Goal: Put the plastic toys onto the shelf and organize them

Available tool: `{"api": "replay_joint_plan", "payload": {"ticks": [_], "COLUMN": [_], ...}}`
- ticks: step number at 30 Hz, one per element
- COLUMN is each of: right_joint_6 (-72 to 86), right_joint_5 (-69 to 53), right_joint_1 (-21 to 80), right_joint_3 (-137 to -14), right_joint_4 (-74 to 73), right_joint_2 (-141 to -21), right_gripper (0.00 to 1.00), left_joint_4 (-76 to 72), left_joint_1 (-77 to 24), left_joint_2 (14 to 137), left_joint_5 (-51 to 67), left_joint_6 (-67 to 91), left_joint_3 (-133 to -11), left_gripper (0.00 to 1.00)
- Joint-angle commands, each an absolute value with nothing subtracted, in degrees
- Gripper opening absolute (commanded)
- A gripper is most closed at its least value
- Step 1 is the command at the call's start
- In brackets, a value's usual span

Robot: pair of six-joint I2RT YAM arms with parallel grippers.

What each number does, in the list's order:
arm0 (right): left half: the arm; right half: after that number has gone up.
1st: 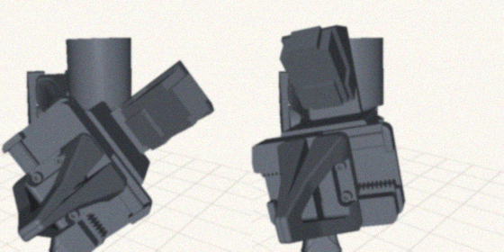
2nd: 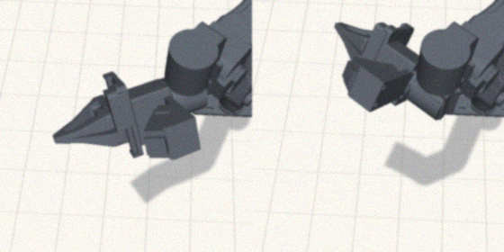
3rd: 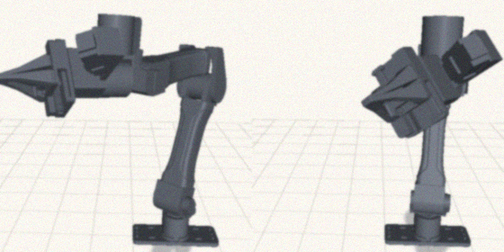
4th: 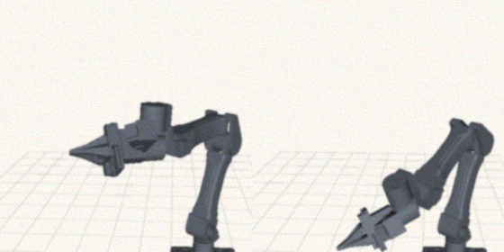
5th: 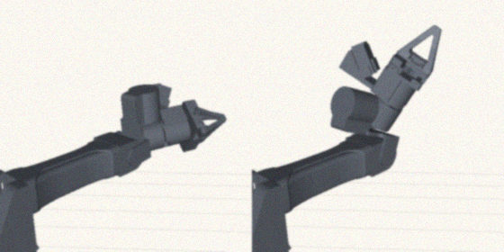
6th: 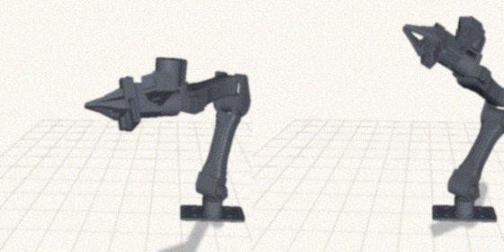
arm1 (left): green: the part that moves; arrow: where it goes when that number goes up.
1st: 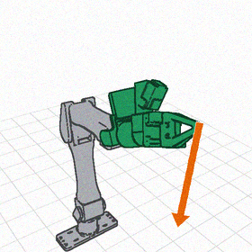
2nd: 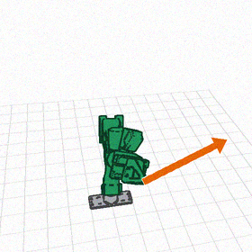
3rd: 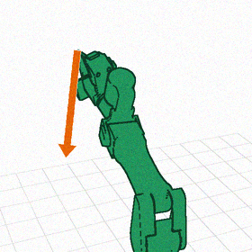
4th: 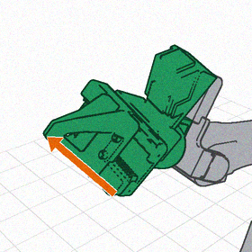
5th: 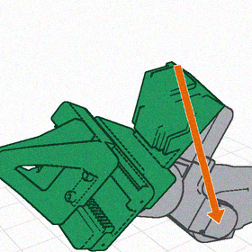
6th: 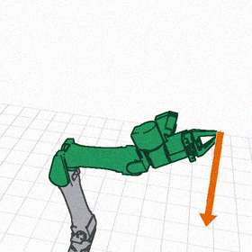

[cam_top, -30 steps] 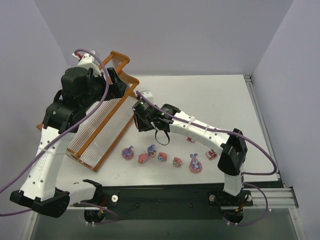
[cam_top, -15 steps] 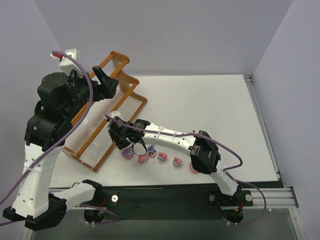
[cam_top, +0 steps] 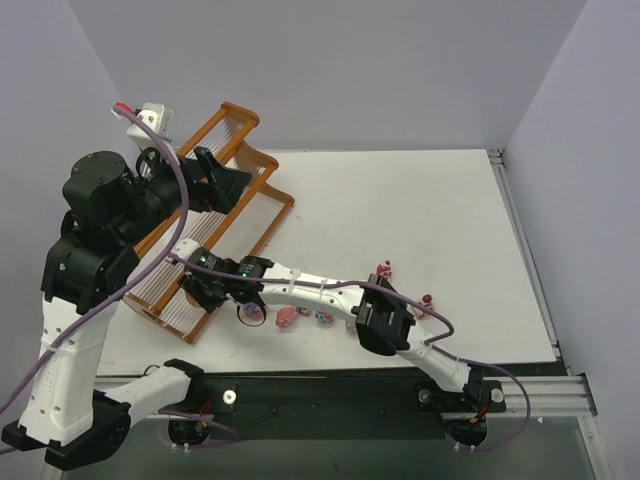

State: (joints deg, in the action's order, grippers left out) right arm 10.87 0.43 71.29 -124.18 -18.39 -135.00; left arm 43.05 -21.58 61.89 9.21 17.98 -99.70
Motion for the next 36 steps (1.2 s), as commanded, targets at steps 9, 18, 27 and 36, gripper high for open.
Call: {"api": "replay_joint_plan", "payload": {"ticks": [9,18,27,36], "right_joint_6": [5.5,4.5,6.9,8.5], "right_joint_5": [-0.6,2.7,6.9,8.8], "right_joint_1": [72.1,73.2,74.1,74.1], "right_joint_3": [-129.8,-131.4,-133.7,-134.2], "right_joint_4": [-15.5,-13.9,-15.9,-16.8], "right_joint_2": [-140.7,-143.2,-144.9,-144.6], "right_gripper": [0.00,0.00,0.06,0.29], "left_joint_4": [40.8,41.8,42.3,42.5], "left_joint_1": [-24.3,-24.9,-25.0,-25.0], "left_joint_2": [61.6,61.2,61.3,61.5], "left_joint_5": [10.8,8.3,6.4,5.5], "left_joint_6": [13.3,12.0,11.8,11.9], "left_joint_3": [-100.4,-99.5,-98.7,-98.0], "left_gripper": [0.97,0.97,0.97,0.97]}}
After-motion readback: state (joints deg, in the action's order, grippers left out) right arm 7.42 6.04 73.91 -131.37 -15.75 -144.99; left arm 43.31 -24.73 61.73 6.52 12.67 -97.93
